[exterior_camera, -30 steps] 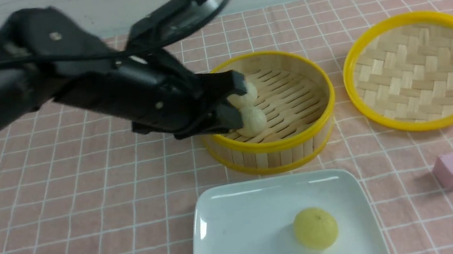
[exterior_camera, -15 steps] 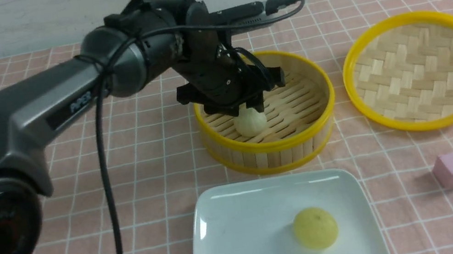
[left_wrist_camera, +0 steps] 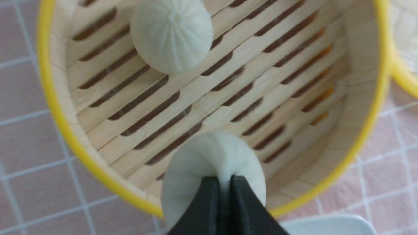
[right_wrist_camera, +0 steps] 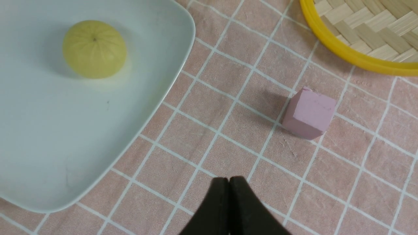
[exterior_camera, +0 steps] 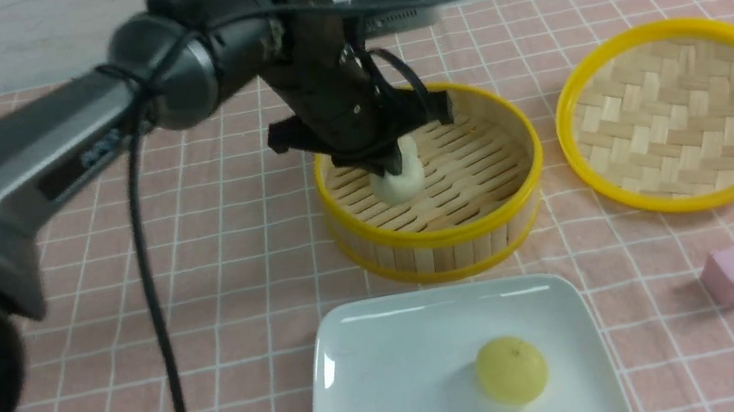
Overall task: Put the steamed buns into the plate on the pink tablecloth.
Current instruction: 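Carry the bun from the bamboo steamer to the plate with the left gripper, then reach into the bamboo steamer and grasp a bun with the left gripper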
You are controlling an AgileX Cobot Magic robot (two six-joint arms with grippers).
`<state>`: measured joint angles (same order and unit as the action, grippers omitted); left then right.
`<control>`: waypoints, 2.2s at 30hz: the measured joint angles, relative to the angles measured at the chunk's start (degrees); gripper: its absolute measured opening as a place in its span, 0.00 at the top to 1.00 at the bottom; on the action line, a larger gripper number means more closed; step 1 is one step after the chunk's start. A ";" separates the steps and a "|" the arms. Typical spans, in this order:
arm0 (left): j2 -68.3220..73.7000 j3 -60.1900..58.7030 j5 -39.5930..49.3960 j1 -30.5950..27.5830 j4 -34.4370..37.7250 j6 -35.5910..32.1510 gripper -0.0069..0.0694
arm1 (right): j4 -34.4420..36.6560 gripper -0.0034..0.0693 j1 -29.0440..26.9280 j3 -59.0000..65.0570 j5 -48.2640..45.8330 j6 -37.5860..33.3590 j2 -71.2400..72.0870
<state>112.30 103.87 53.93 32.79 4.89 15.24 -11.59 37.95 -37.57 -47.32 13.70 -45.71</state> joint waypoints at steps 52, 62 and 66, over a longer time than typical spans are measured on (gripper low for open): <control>15.98 17.81 -0.09 0.06 -7.26 12.76 0.43 | 0.87 0.87 0.00 0.00 1.48 0.05 0.00; 23.15 18.14 -5.50 0.06 -15.52 19.38 0.73 | 0.87 0.87 0.00 0.00 1.48 0.05 0.00; 21.28 18.46 -2.96 0.06 -13.99 18.47 0.87 | 0.87 0.87 0.00 0.00 1.48 0.05 0.00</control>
<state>133.58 122.32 50.97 32.85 -9.10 33.71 -10.71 37.95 -37.57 -45.84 13.75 -45.71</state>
